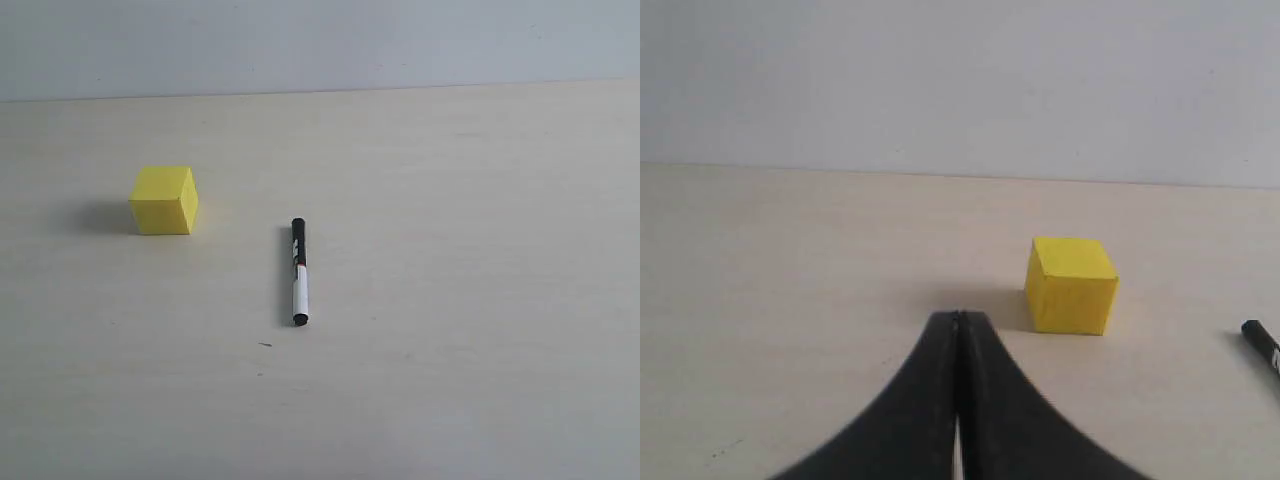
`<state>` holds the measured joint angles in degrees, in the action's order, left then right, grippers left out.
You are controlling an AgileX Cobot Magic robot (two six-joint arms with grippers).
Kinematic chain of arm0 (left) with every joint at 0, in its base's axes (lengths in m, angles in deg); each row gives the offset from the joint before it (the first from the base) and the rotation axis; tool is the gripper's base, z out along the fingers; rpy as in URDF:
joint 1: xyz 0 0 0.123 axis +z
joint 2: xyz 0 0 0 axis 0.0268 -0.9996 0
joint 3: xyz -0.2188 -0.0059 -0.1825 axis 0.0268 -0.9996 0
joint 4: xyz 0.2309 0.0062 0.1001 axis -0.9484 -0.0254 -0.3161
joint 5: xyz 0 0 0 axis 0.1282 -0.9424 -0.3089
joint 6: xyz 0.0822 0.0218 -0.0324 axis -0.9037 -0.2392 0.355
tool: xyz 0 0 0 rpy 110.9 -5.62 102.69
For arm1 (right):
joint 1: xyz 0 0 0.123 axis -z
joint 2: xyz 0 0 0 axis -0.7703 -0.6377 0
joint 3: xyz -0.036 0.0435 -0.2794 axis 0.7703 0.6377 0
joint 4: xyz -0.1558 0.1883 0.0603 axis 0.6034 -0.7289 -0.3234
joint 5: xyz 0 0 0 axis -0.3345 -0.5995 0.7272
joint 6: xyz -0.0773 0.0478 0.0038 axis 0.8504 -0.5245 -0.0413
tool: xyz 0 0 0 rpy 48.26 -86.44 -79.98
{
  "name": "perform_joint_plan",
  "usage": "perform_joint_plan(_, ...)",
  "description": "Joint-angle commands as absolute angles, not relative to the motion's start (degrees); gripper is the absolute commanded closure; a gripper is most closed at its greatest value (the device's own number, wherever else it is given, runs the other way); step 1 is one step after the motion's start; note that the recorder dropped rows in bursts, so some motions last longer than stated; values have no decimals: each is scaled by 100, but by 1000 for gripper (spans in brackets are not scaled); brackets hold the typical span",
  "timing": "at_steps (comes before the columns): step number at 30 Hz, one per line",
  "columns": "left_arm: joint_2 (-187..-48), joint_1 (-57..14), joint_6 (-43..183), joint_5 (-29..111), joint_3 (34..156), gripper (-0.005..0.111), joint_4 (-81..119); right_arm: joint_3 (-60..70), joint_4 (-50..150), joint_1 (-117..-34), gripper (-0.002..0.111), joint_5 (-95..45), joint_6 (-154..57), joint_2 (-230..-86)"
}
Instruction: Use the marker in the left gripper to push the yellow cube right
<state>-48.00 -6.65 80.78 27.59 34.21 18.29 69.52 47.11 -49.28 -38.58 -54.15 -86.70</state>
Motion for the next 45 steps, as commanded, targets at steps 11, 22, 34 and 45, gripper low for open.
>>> perform_joint_plan(11, -4761, -649, 9552, 6452, 3418, 107, 1554, 6979, 4736, -4900, 108, -3838, -5400, -8635)
perform_joint_plan(22, -4771, -649, 10985, 6926, 3418, 107, 1512, 6979, 4711, -4900, 108, -3837, -5400, -8635)
perform_joint_plan(34, -6751, -649, 13202, 7170, 4980, 107, -1217, 6979, 4734, -4900, 108, -3837, -5400, -8635)
perform_joint_plan(45, -9839, -649, 16562, 6568, 7623, 107, -7277, 6979, 4734, -4900, 108, -3837, -5400, -8635)
